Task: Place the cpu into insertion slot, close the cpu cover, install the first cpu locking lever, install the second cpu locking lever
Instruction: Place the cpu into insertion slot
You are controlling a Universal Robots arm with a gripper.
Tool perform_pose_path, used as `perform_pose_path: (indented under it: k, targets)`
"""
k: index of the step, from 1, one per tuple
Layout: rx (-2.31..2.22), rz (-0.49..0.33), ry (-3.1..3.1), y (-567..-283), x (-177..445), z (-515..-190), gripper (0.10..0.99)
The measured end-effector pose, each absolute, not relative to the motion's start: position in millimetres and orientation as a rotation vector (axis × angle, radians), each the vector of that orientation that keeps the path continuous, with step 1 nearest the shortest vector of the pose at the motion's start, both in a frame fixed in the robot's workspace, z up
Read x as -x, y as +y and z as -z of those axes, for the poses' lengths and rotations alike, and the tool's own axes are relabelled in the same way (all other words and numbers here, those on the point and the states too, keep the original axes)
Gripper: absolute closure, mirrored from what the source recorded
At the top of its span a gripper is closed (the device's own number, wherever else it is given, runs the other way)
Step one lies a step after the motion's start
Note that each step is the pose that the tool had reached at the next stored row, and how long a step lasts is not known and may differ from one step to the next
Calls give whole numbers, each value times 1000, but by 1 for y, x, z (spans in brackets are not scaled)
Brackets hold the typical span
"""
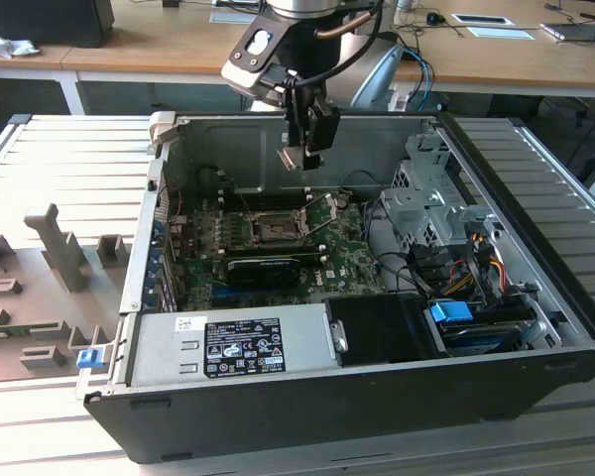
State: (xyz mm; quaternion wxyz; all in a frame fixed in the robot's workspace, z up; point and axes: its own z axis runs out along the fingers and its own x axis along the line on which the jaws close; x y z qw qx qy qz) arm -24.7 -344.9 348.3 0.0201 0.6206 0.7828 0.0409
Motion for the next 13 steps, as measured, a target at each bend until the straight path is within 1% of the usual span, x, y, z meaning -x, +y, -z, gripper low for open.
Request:
perform_pose_path:
  k: [13]
  targets:
    - [-1946,-126,2411,-345,25,-347,561]
